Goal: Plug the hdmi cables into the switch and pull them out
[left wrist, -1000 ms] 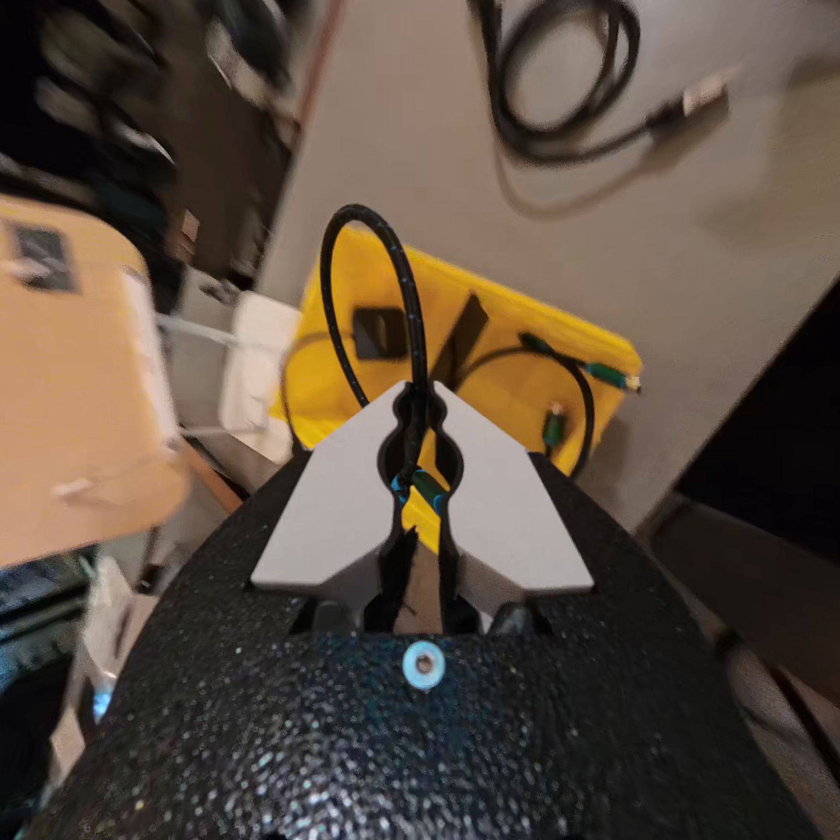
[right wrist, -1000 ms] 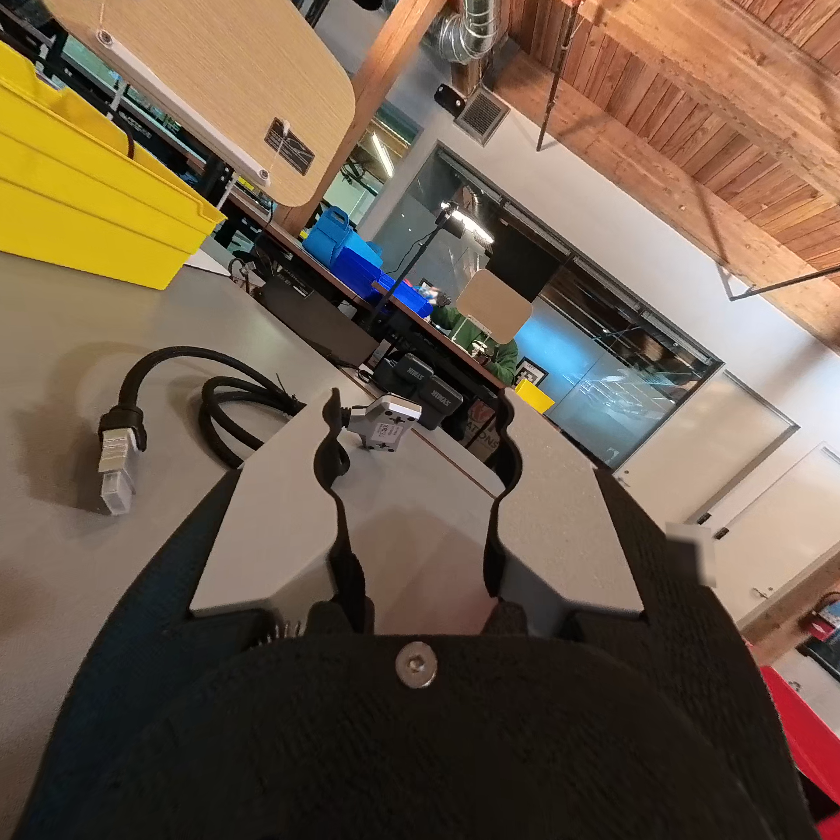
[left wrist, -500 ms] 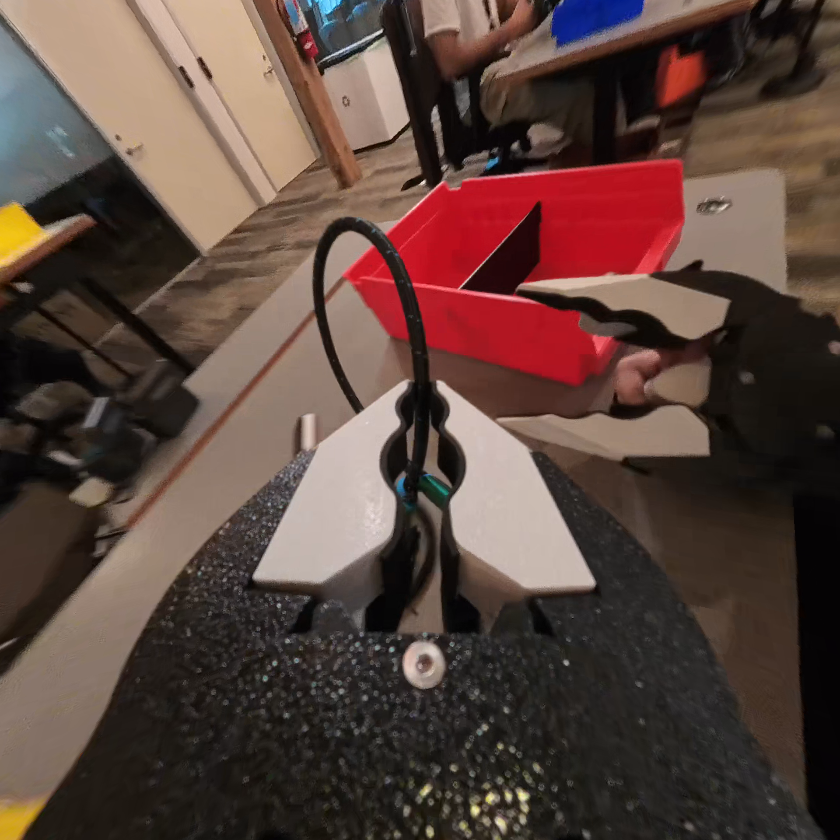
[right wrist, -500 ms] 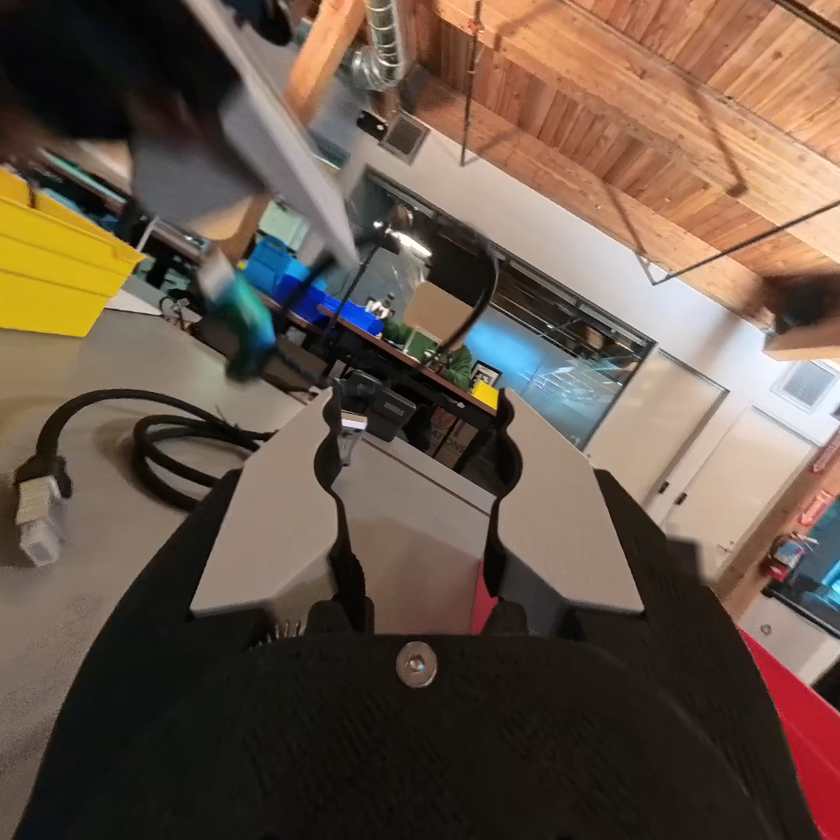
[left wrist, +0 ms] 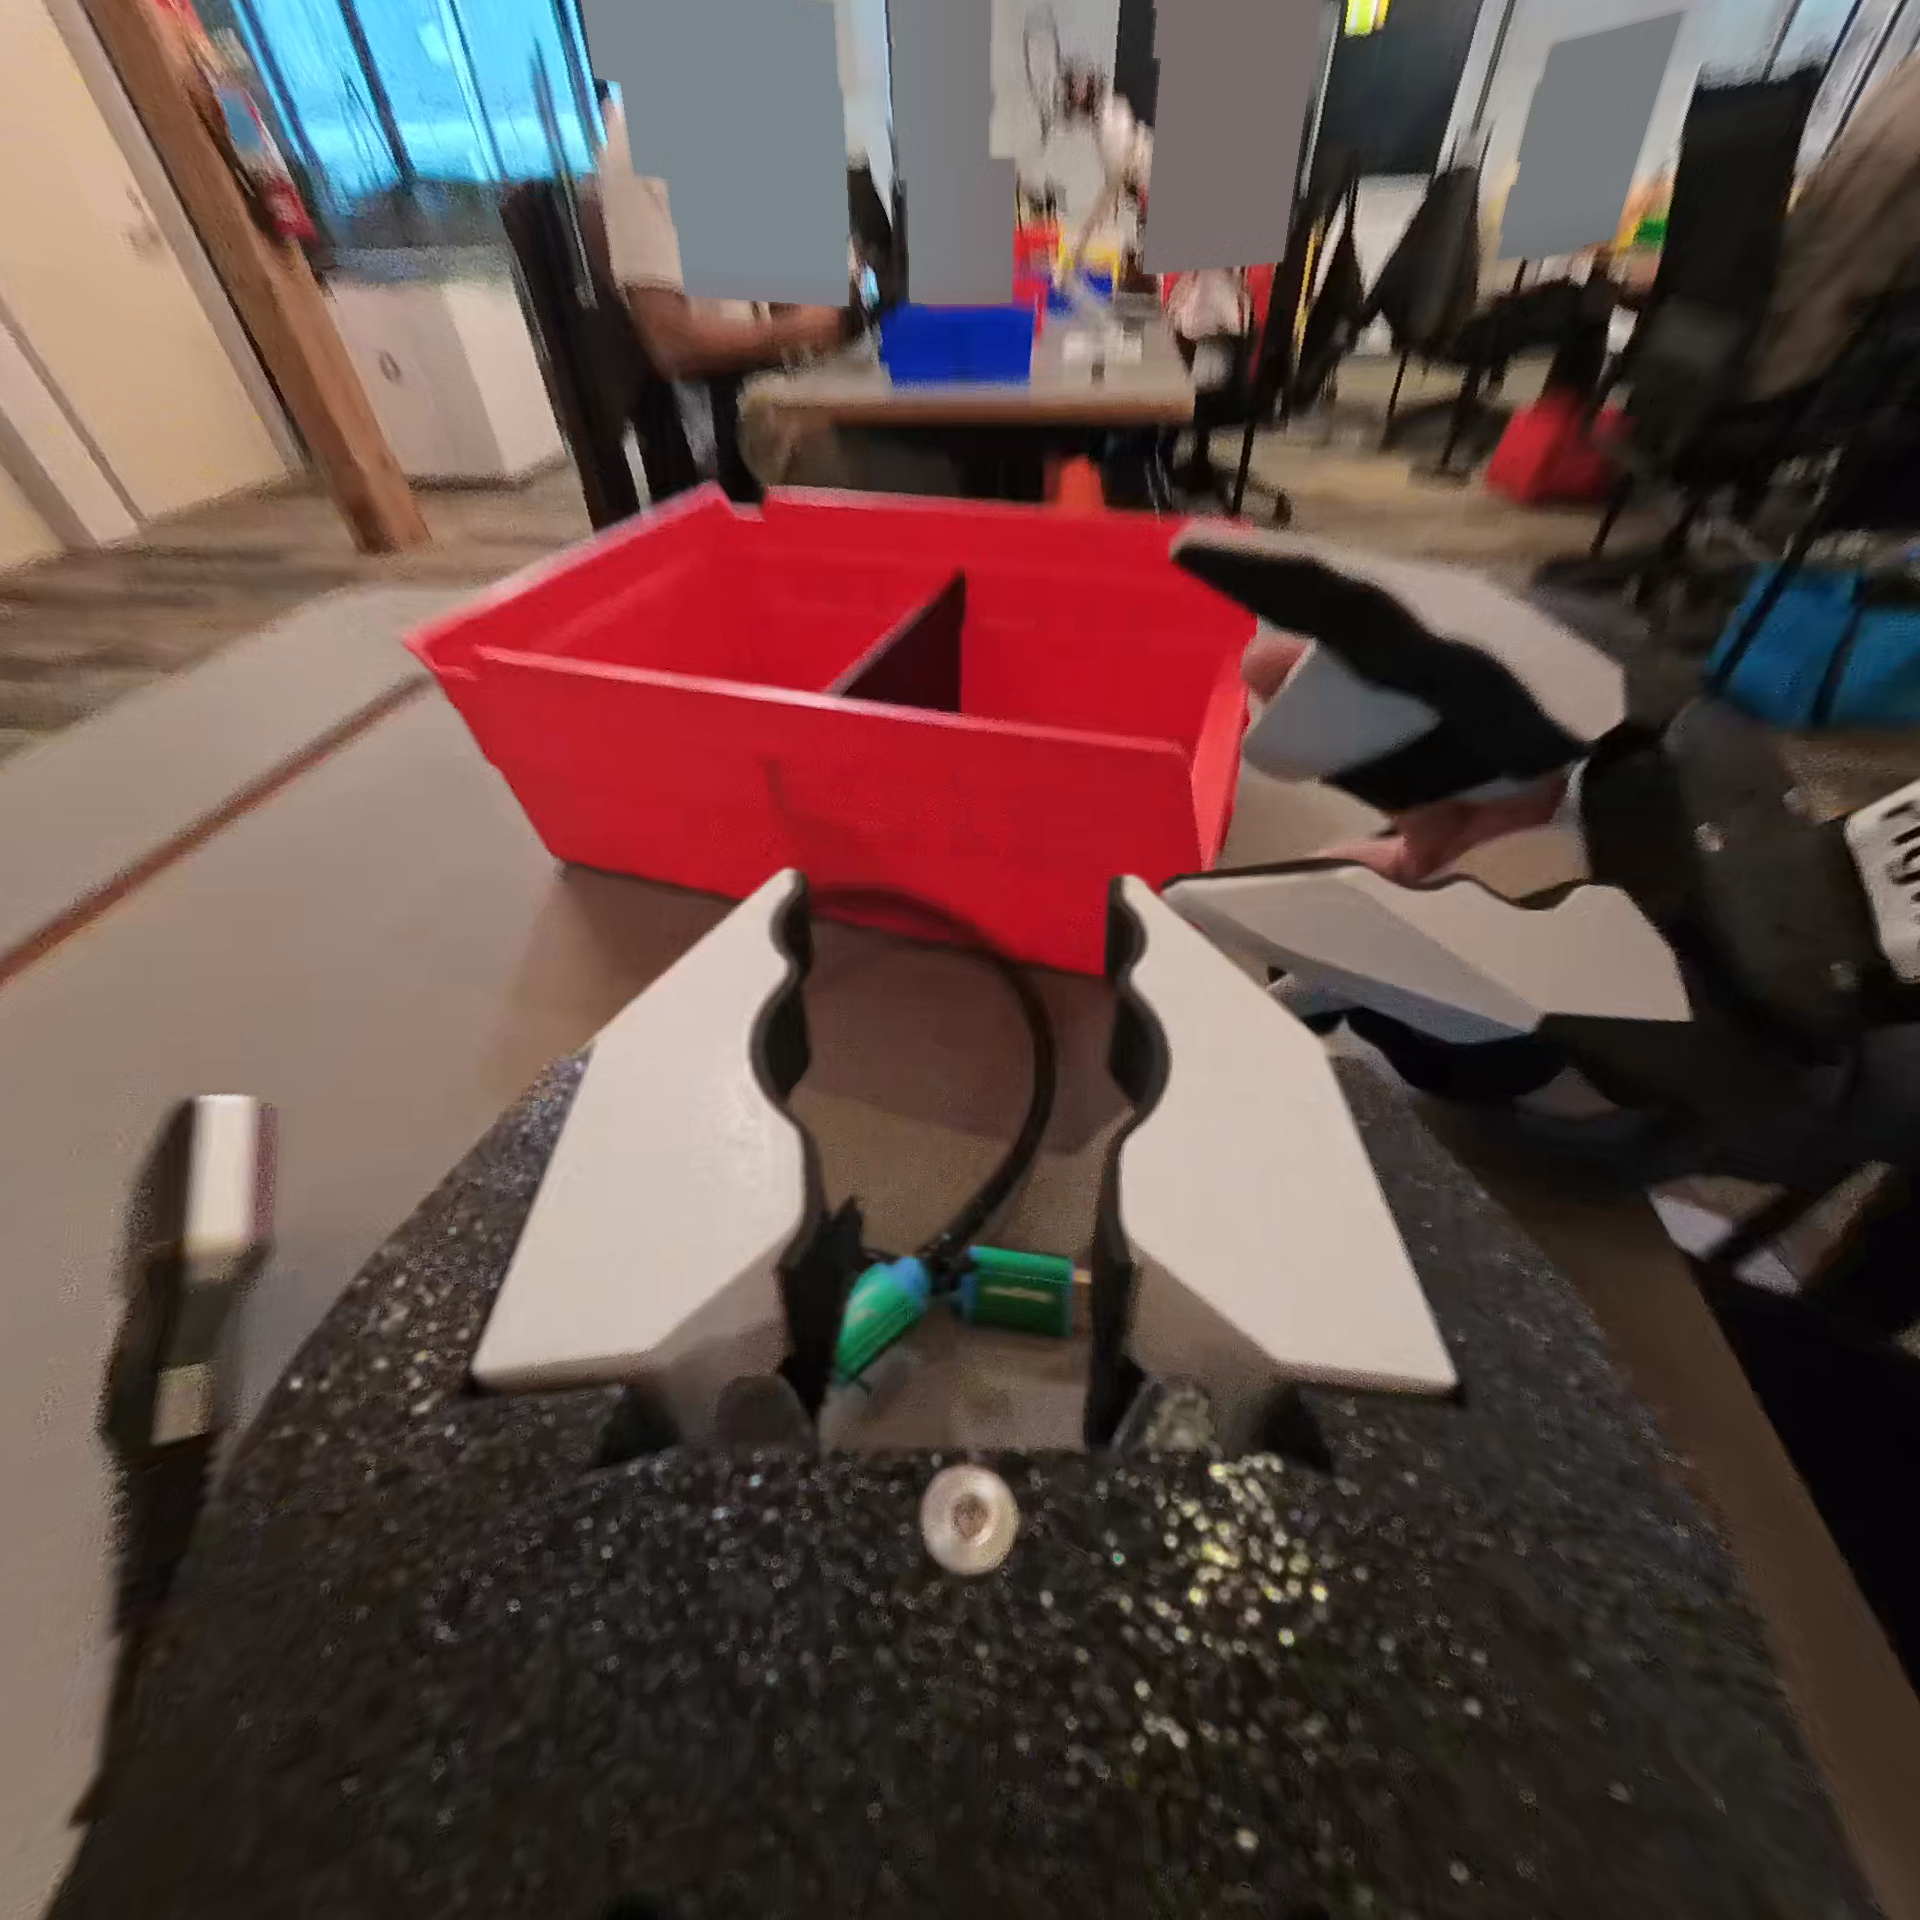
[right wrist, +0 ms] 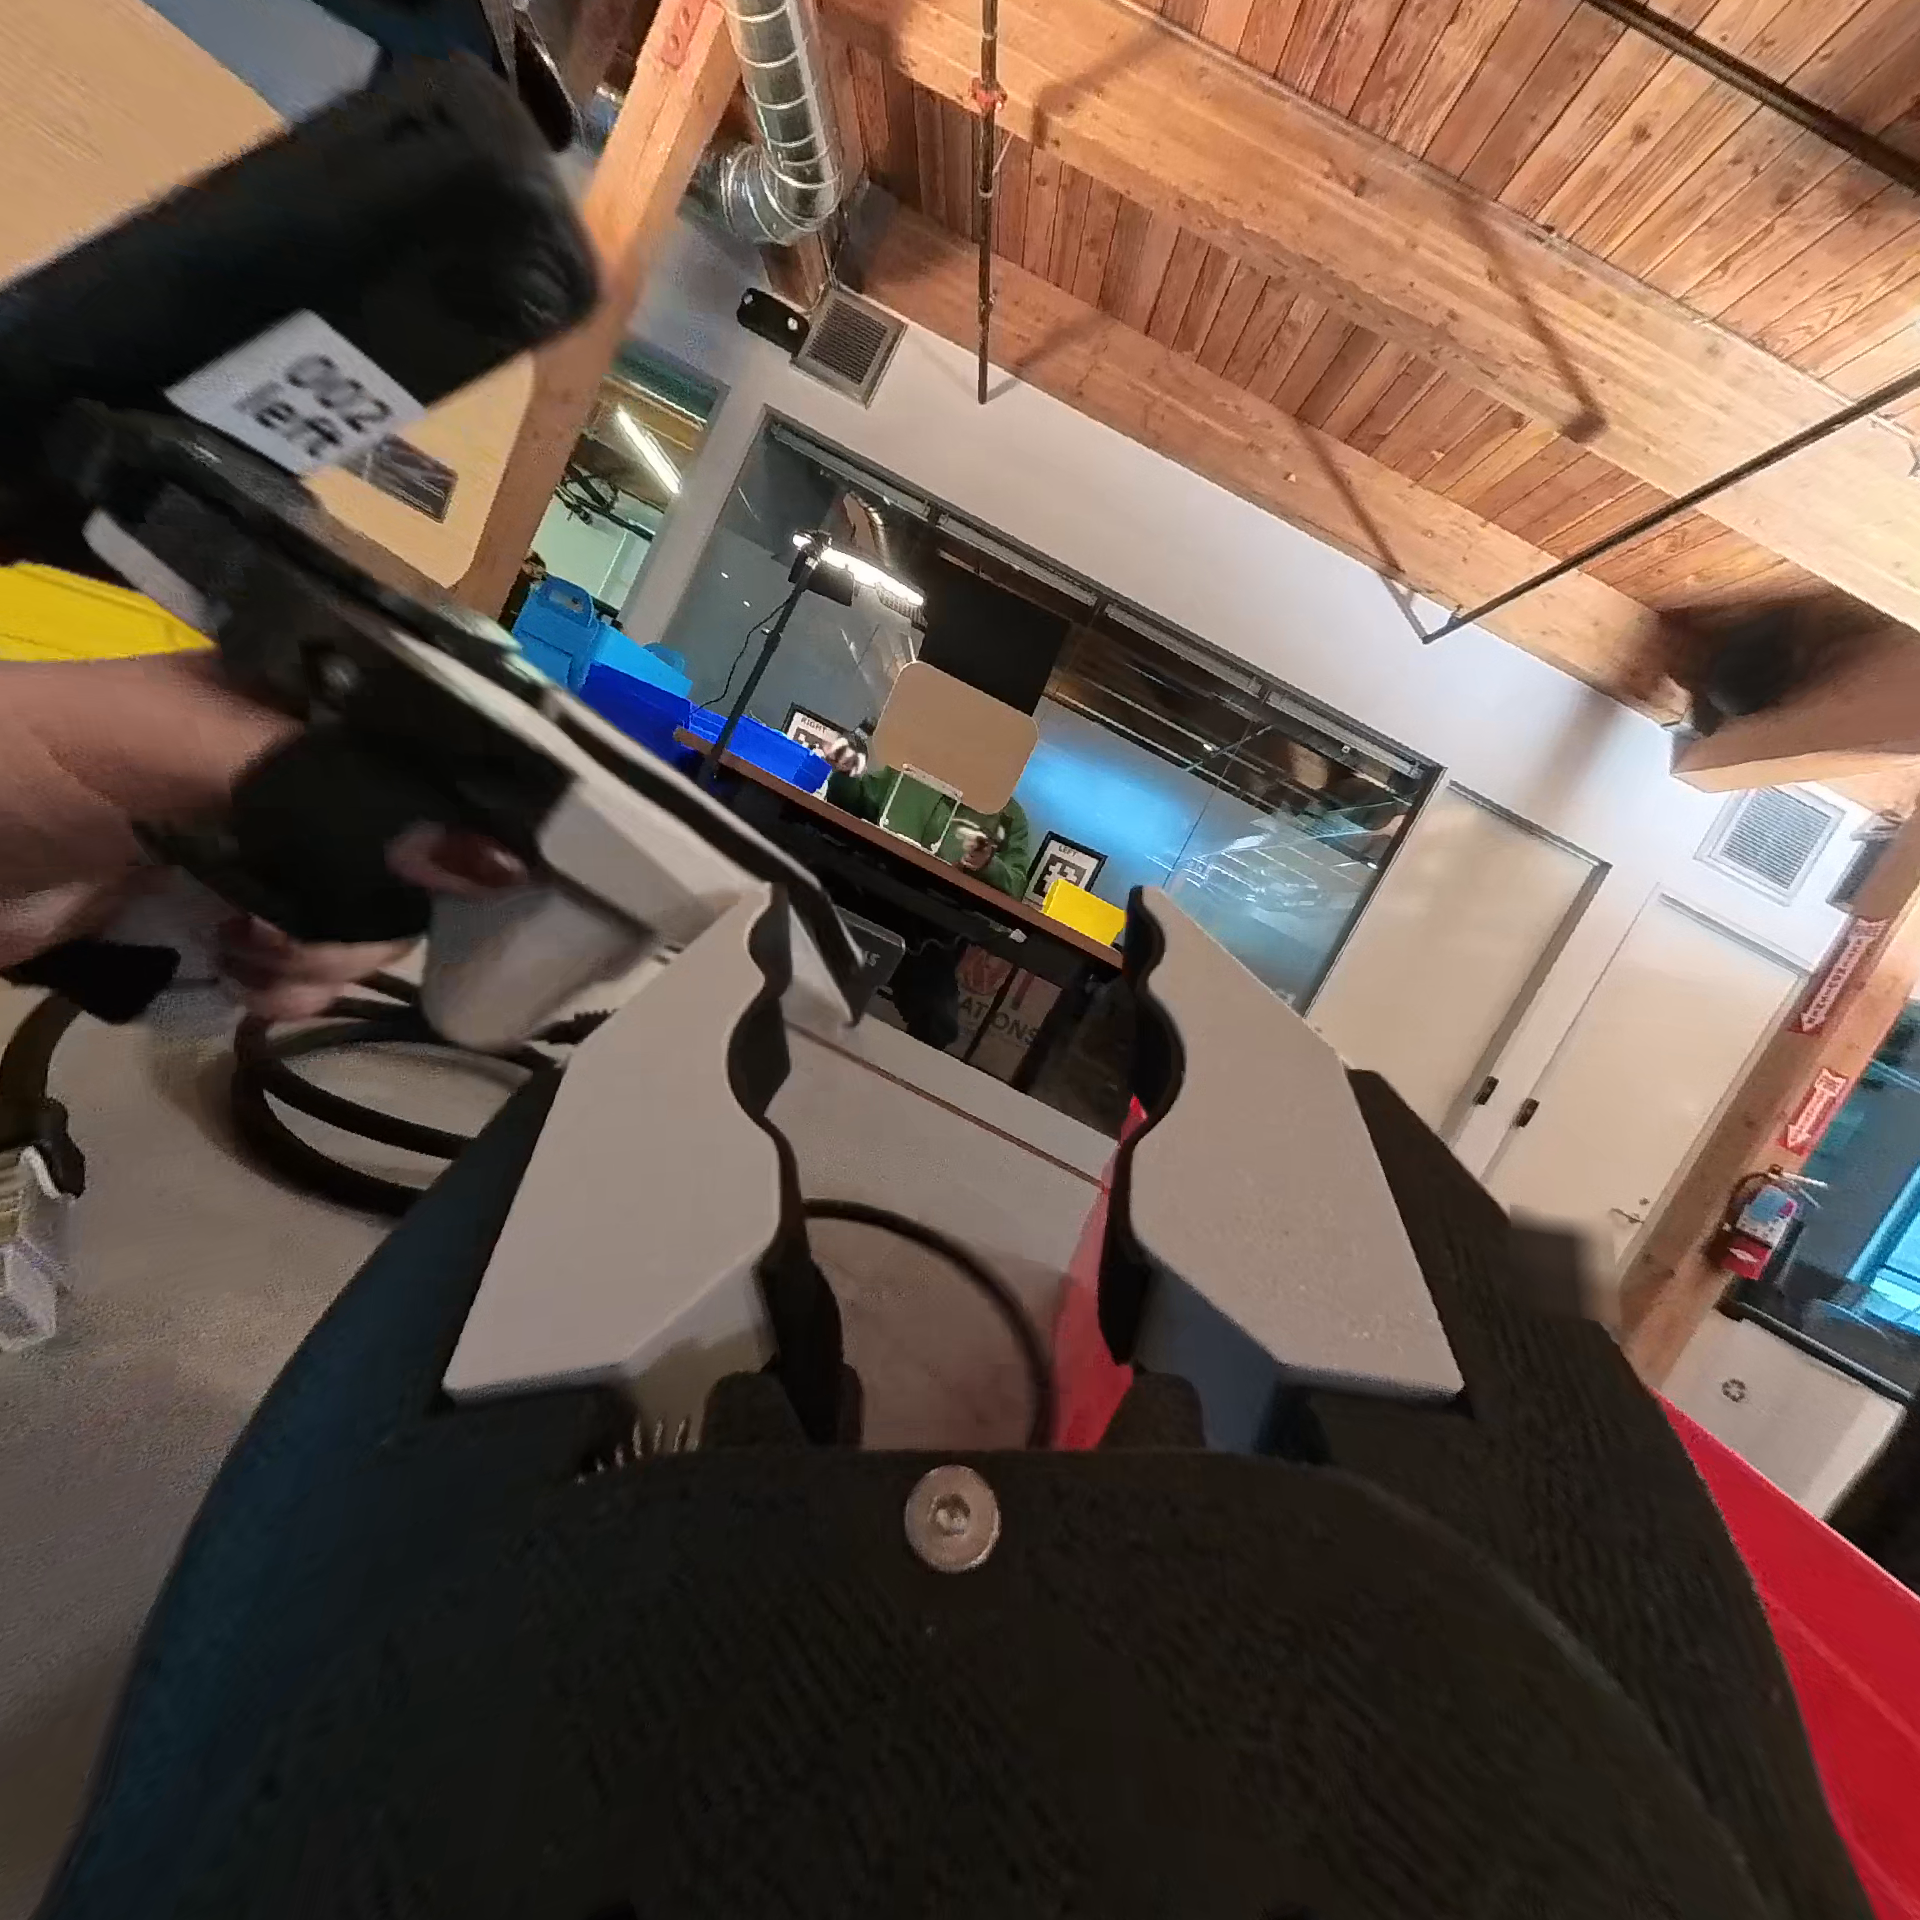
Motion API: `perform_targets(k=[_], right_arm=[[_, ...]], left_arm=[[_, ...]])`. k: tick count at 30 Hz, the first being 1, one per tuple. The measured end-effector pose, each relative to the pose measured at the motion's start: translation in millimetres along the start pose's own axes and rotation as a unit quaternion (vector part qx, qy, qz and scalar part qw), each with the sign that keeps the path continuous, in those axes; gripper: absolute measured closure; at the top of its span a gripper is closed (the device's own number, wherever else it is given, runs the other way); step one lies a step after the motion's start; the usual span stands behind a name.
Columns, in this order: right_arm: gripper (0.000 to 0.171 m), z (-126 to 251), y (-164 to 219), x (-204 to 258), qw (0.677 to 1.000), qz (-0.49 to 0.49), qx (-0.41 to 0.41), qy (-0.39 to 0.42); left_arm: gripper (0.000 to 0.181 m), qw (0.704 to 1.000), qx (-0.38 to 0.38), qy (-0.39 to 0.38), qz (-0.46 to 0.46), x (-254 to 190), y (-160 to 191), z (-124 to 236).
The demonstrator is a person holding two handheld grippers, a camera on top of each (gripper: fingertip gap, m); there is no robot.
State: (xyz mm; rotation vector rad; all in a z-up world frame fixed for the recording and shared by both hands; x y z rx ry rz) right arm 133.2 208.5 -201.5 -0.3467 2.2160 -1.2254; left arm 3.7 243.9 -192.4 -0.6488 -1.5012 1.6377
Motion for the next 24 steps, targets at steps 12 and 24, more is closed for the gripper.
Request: perform_targets(k=[12, 24], right_arm=[[0.110, -5.4, 9.1, 2.9, 1.000, -0.005, 0.027, -0.011], [0.111, -6.1, 11.0, 12.8, 0.998, 0.008, 0.031, -0.049]], left_arm=[[0.120, 0.966, 0.088, -0.233, -0.070, 90.2, 39.4, 48.3], [0.138, 0.915, 0.306, -0.212, -0.152, 128.7, 79.1, -13.8]])
Point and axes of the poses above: each gripper's, where its closed fingertips meet, z back along the fingers, y out of its underside, x = y × z across the jaws, the point moved 8 cm from there along z, back along the fingers, and after that the axes turned 7 degrees about -z, right-handed, at the moved point
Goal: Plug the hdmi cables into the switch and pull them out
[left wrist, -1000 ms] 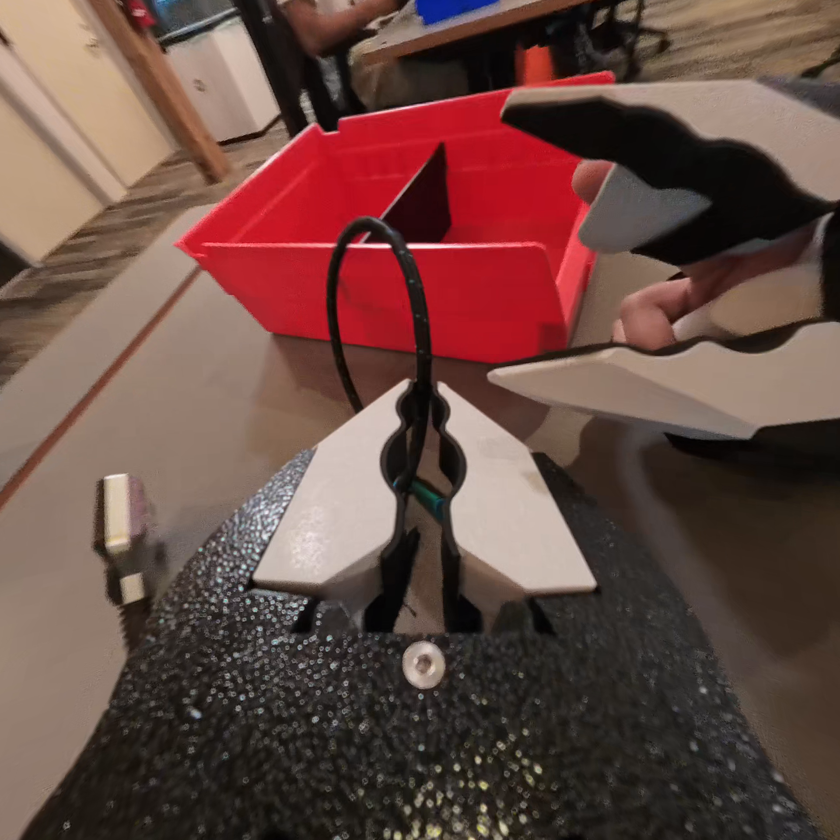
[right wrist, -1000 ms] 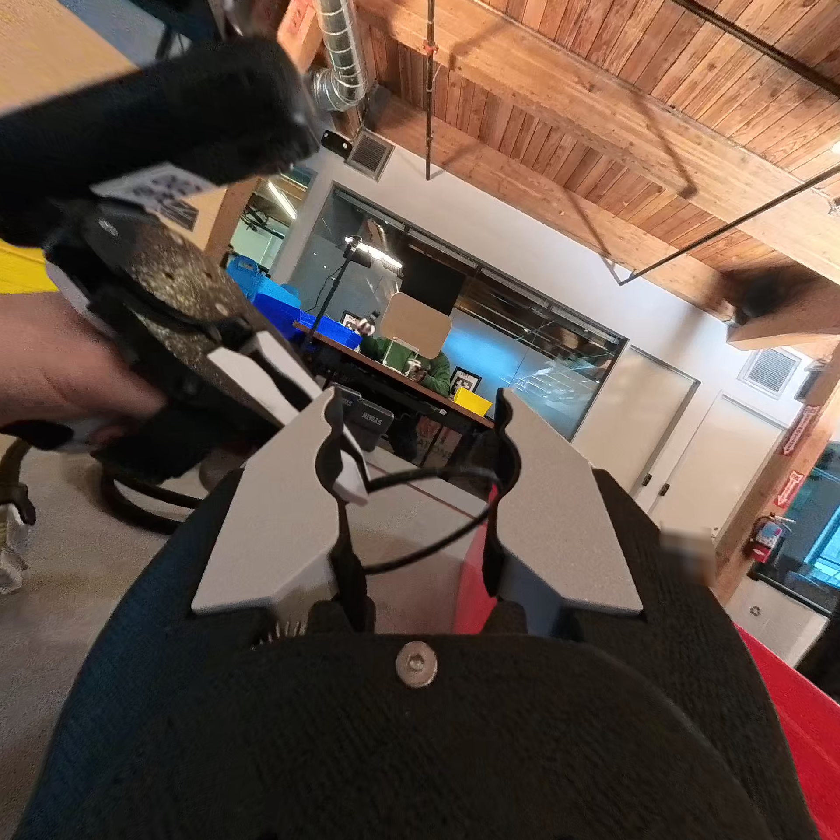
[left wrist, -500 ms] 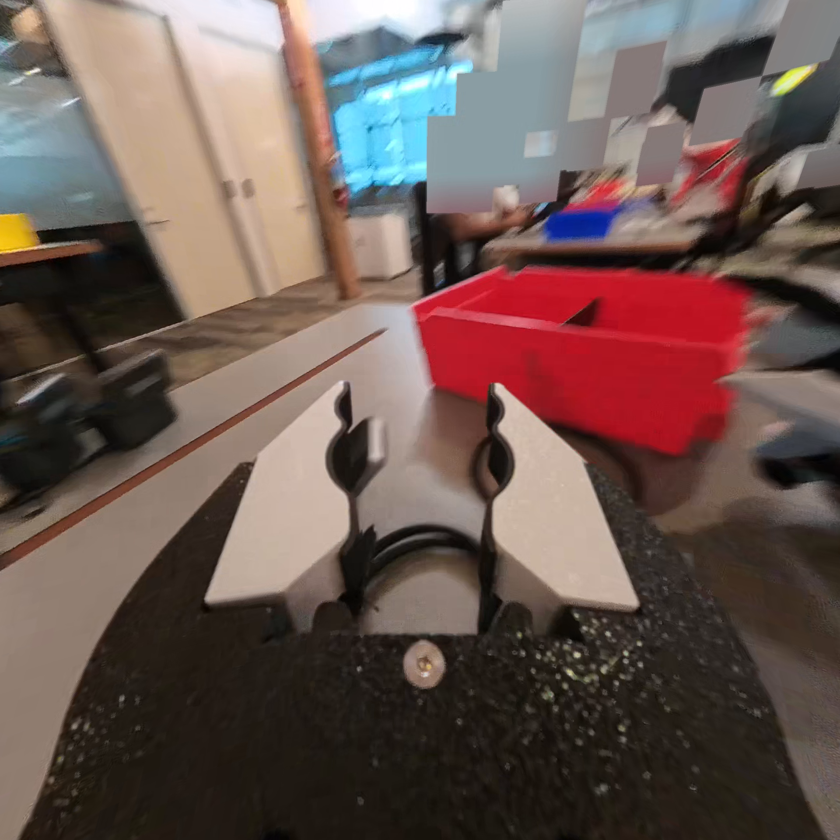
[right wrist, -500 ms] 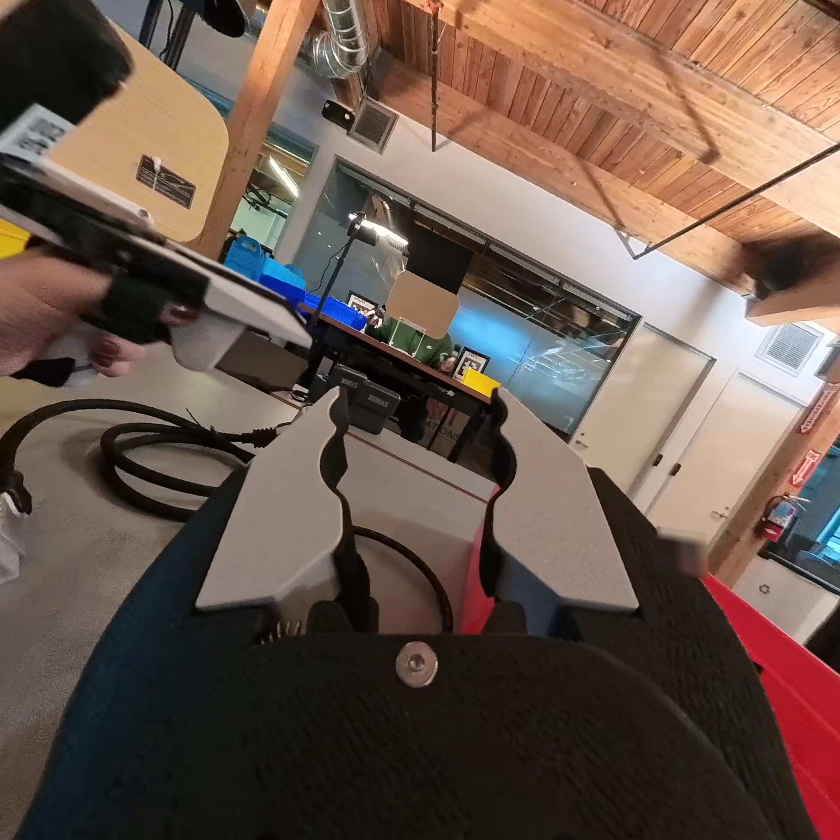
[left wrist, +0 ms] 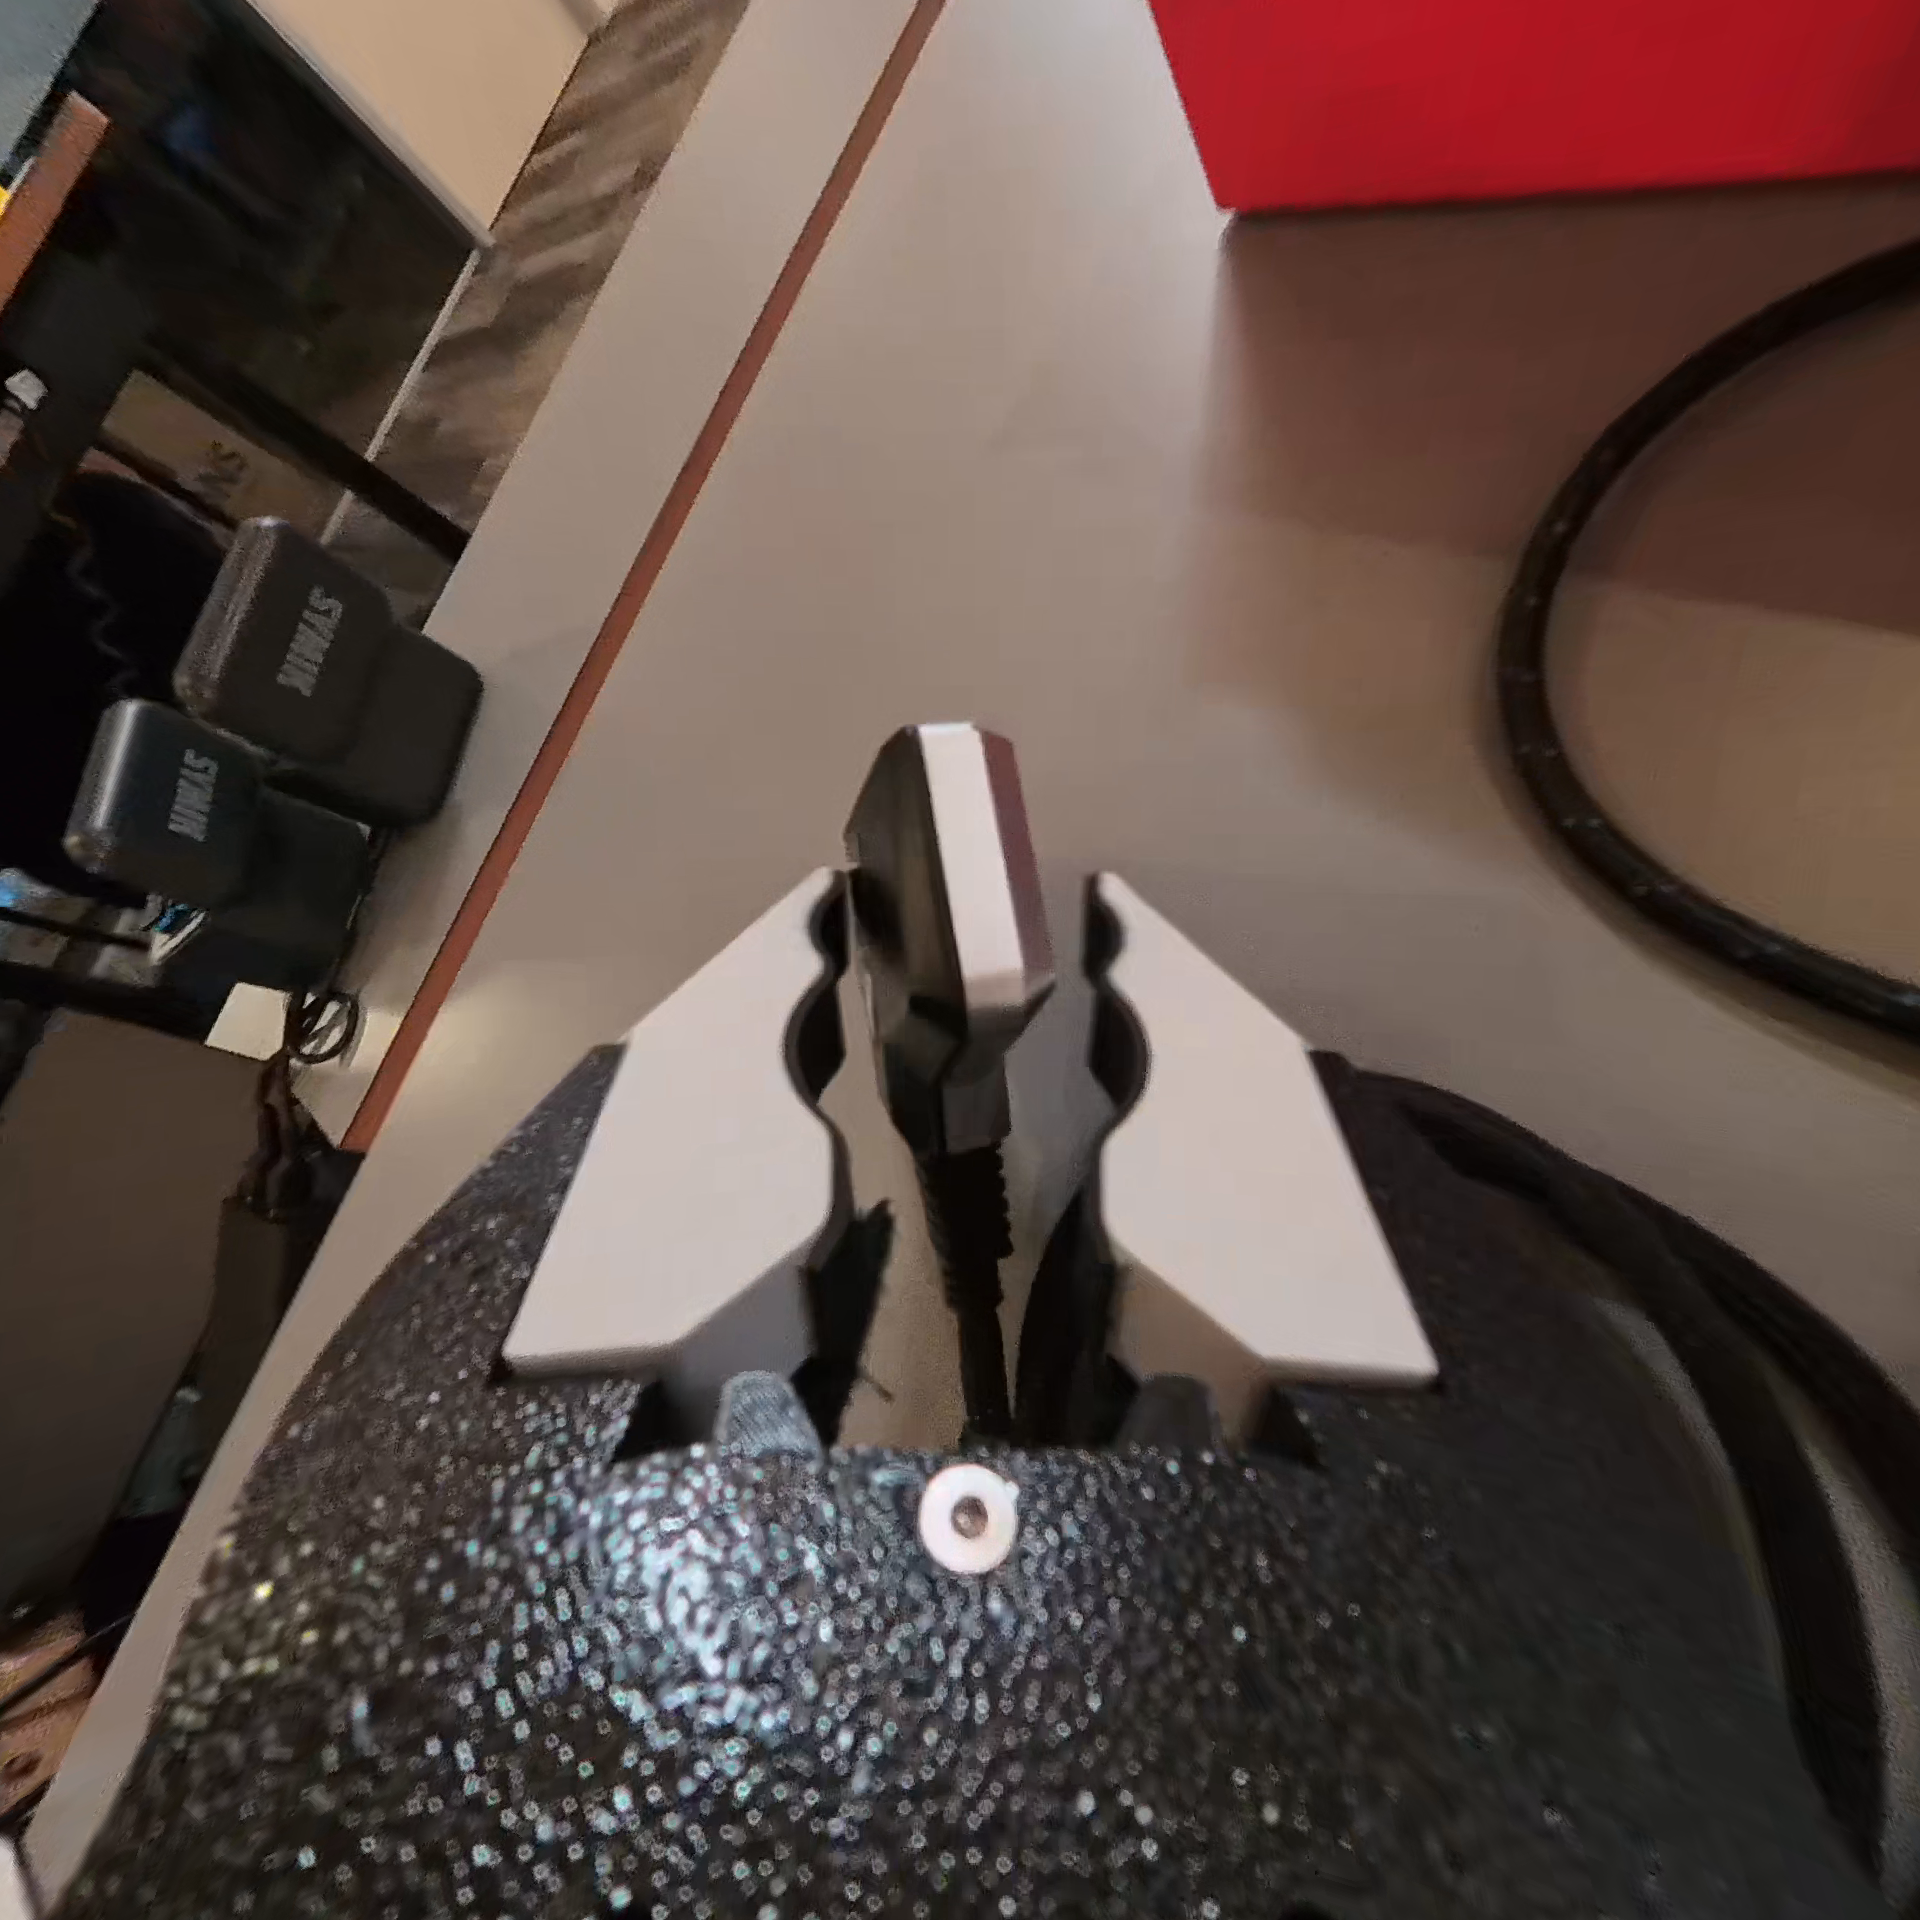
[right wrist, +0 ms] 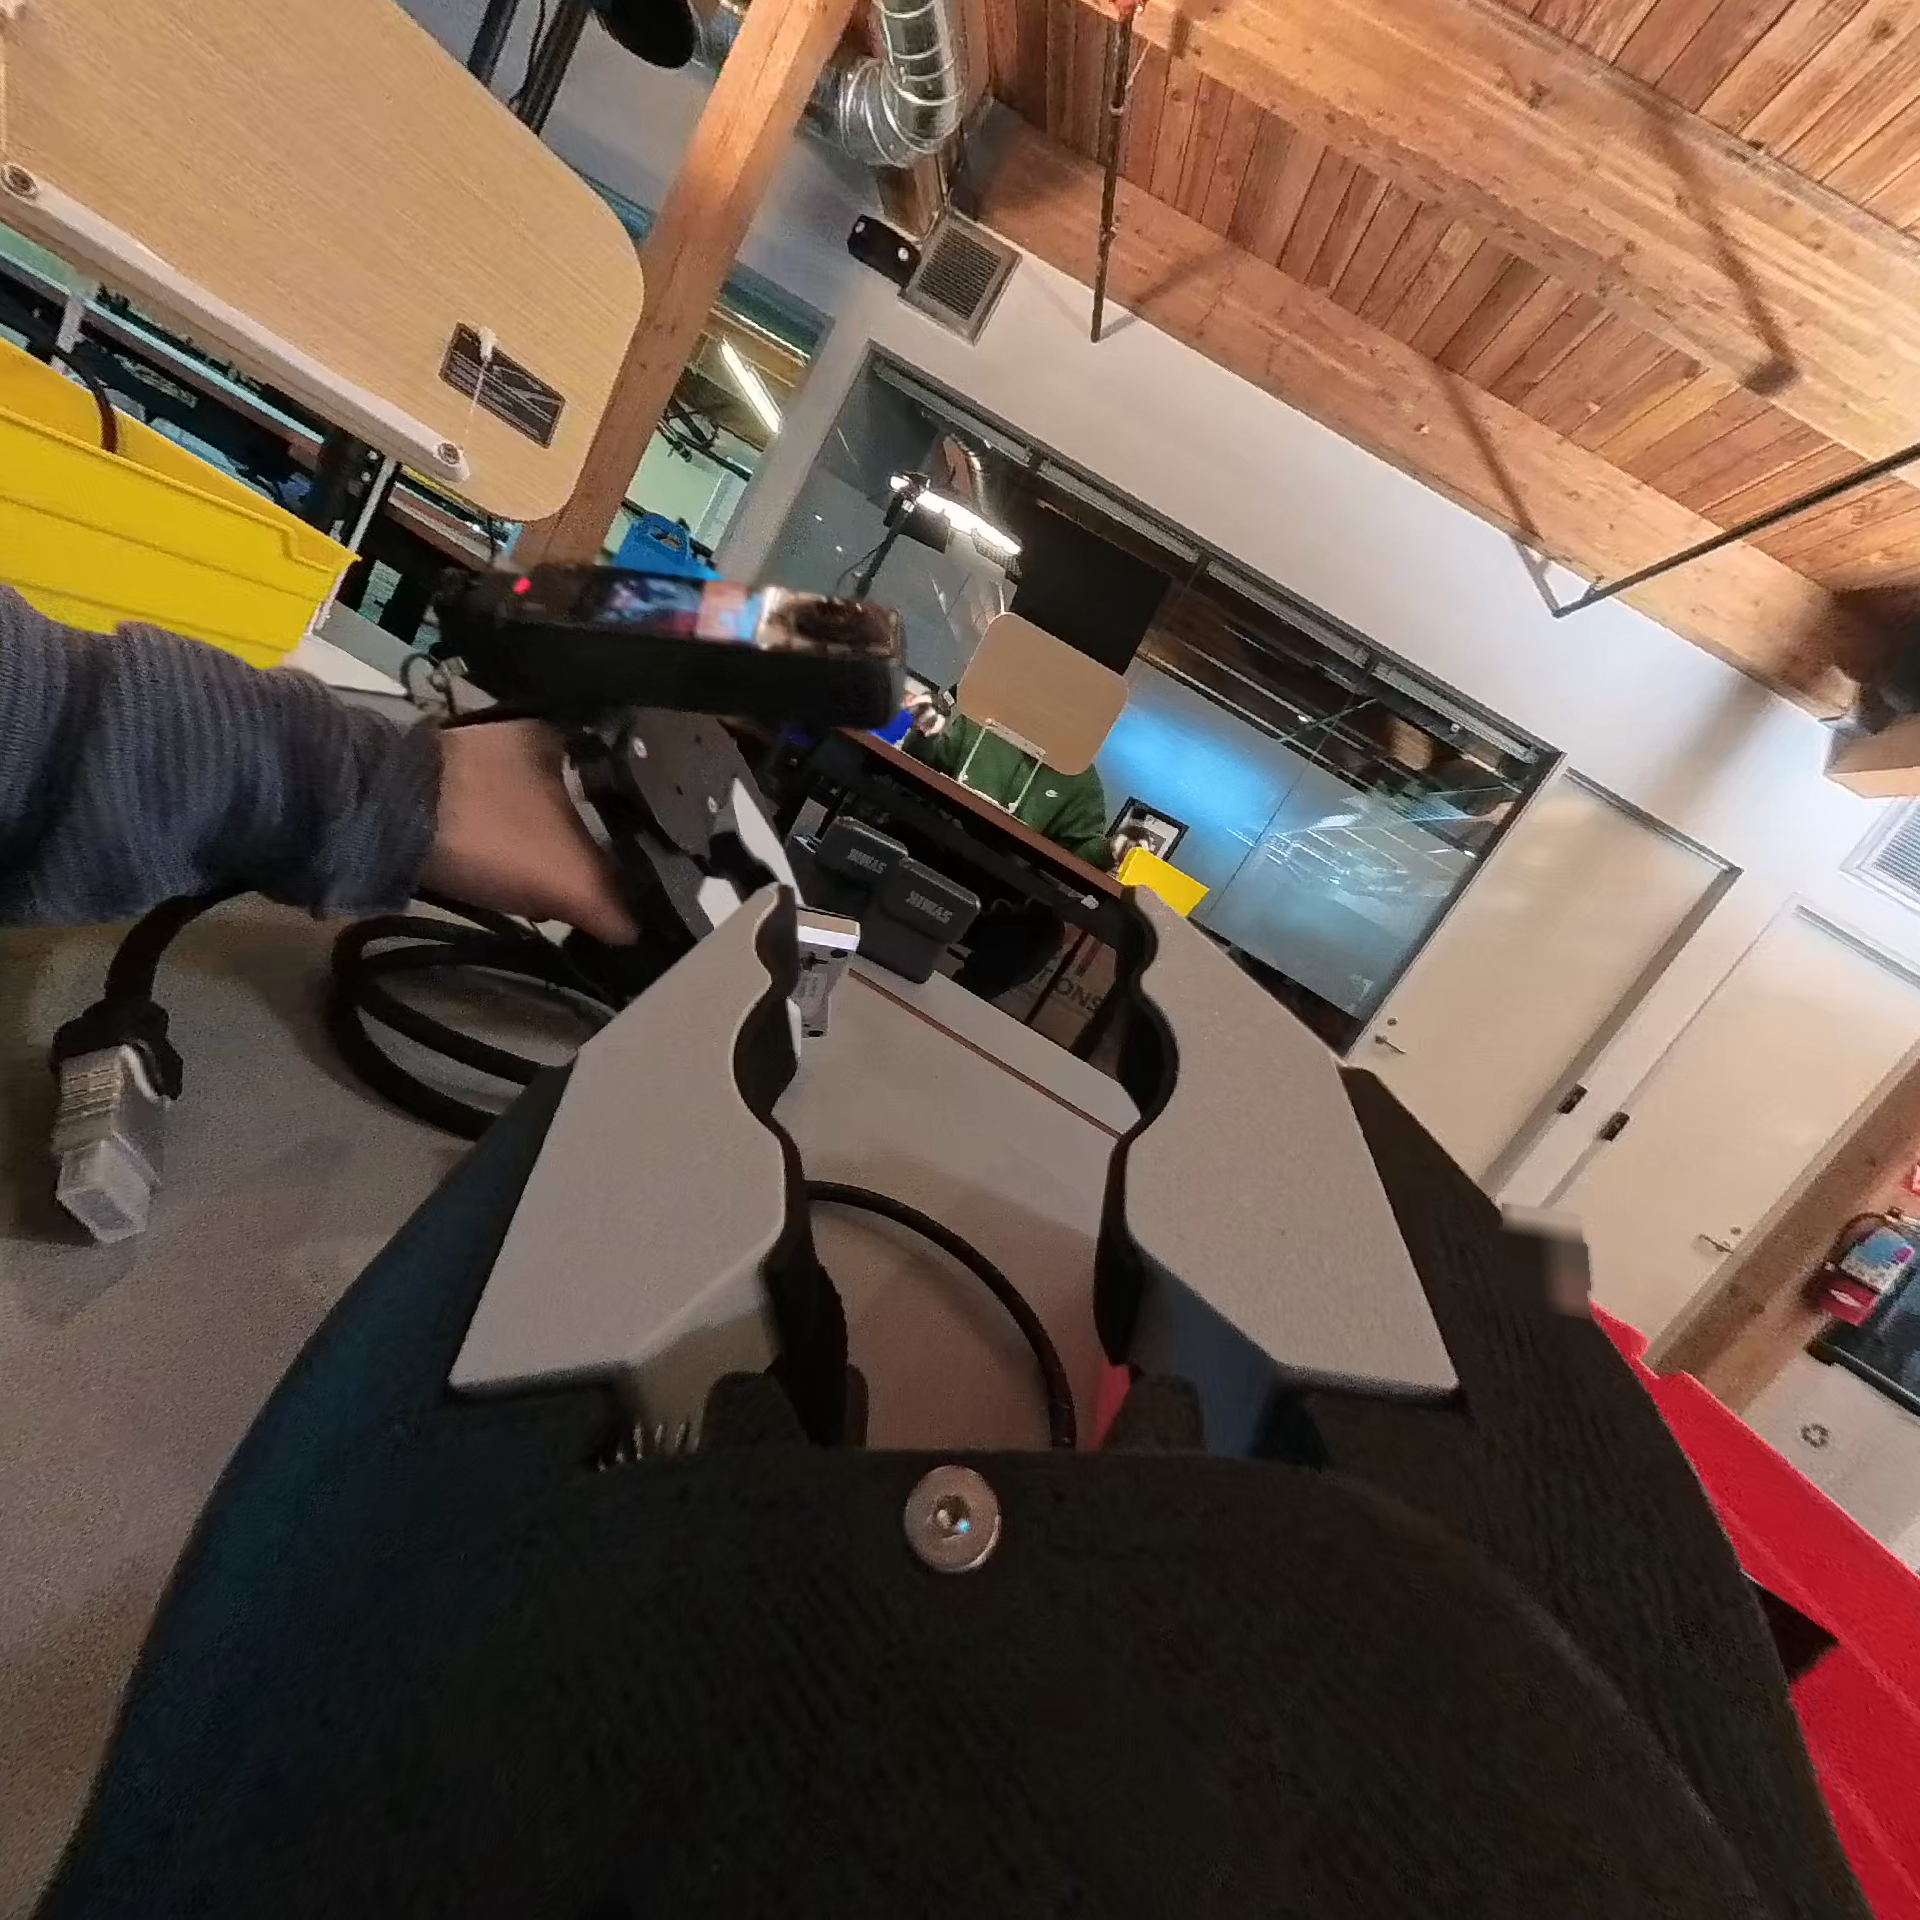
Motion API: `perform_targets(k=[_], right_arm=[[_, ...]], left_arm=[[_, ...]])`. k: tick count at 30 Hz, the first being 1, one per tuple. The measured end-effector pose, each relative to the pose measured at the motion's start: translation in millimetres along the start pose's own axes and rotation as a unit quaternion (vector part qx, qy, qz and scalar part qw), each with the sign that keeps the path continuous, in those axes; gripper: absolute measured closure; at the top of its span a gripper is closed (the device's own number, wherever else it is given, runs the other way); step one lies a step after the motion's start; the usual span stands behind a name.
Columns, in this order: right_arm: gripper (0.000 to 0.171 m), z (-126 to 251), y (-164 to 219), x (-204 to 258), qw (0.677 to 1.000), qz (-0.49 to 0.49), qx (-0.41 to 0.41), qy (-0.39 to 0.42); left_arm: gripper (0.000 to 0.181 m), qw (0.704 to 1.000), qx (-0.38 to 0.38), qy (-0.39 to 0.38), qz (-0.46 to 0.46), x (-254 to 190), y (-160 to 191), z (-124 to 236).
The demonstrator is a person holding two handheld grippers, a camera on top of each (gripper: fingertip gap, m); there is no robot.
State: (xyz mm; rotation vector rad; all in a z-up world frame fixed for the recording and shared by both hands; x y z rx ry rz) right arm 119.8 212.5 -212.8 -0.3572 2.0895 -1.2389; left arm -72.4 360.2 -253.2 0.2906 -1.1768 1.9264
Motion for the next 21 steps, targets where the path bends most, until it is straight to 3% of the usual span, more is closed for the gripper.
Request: perform_targets(k=[3, 6, 10, 14, 21], right_arm=[[0.111, -0.8, 1.1, 1.0, 1.000, 0.000, 0.004, -0.004], [0.116, -1.9, 3.1, 3.1, 1.000, 0.000, 0.014, -0.012], [0.133, -6.7, 14.3, 19.5, 0.992, 0.050, 0.076, -0.082], [0.129, -15.1, 43.1, 45.5, 0.932, 0.163, 0.249, -0.207], [0.145, -39.8, 55.1, 55.0, 0.880, 0.170, 0.375, -0.237]], left_arm=[[0.159, 0.997, 0.016, -0.060, -0.037, 1.9, 4.6, -1.9], [0.161, 0.993, 0.006, -0.096, -0.062, -1.4, 12.5, 3.0], [0.162, 0.985, -0.088, -0.144, -0.040, 3.7, 16.7, 30.6], [0.162, 0.963, -0.208, -0.152, -0.083, -2.9, 22.0, 62.7], [0.162, 0.954, -0.214, -0.176, -0.114, -17.9, 36.5, 96.2]])
Point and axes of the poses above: each gripper's, where its closed fingertips meet, z back along the fingers, y out of its underside, x = y × z across the jaws, the point moved 8 cm from there along z, back along the fingers, and after that the axes turned 7 degrees about -z, right-handed, at the moved point
